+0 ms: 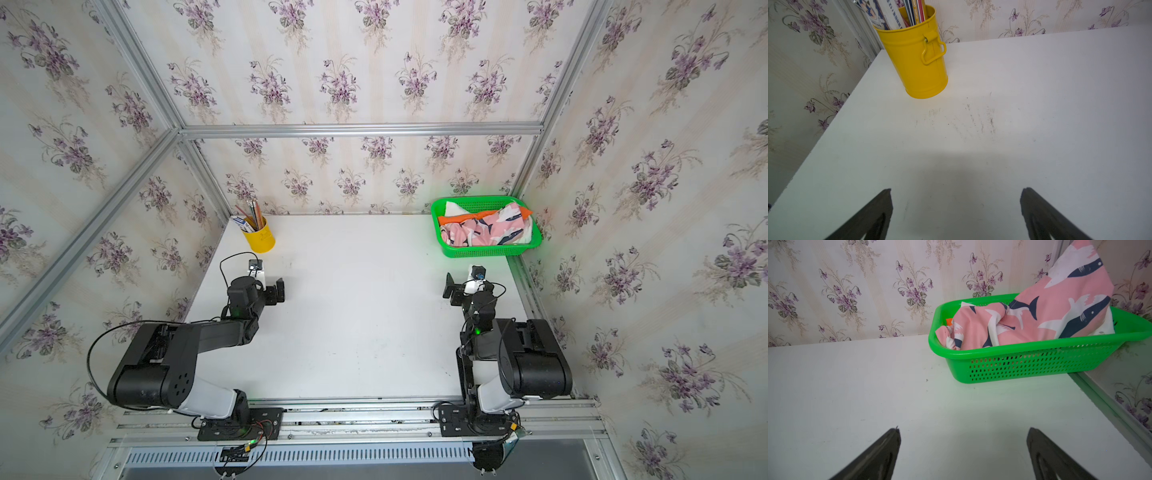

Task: Roll up the shorts
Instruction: Reset both arms

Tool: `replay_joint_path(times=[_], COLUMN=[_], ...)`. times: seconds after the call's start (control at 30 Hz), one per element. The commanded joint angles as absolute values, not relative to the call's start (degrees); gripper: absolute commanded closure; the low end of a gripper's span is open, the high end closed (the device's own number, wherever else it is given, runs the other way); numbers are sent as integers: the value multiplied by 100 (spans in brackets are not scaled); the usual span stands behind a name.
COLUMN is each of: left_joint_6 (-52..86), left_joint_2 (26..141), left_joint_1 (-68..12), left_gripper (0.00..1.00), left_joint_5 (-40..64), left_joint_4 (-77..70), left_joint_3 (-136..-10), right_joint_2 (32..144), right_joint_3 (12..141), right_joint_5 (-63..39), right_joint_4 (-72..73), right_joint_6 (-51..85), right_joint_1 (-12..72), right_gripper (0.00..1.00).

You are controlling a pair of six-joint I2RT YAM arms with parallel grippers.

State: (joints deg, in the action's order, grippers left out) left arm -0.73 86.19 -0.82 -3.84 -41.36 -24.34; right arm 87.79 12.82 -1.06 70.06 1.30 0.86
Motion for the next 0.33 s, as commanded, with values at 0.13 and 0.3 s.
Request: replay_joint_path(times=[0.13,0.3], left_joint_6=[-157,-149], left_joint_2=[8570,8585], left_joint_1=[-97,-97], left_gripper=[1,1], left_joint_5=[-360,-360], left_joint_4=[-4152,-4184], left_joint_3=[-2477,-2469], right_joint_2=[8833,8771], right_joint_3=[1348,1257], right_joint_5=[96,242], right_joint_4=[7158,7248], right_joint_6=[-61,-87], right_joint_1=[244,317], right_gripper=[0,0])
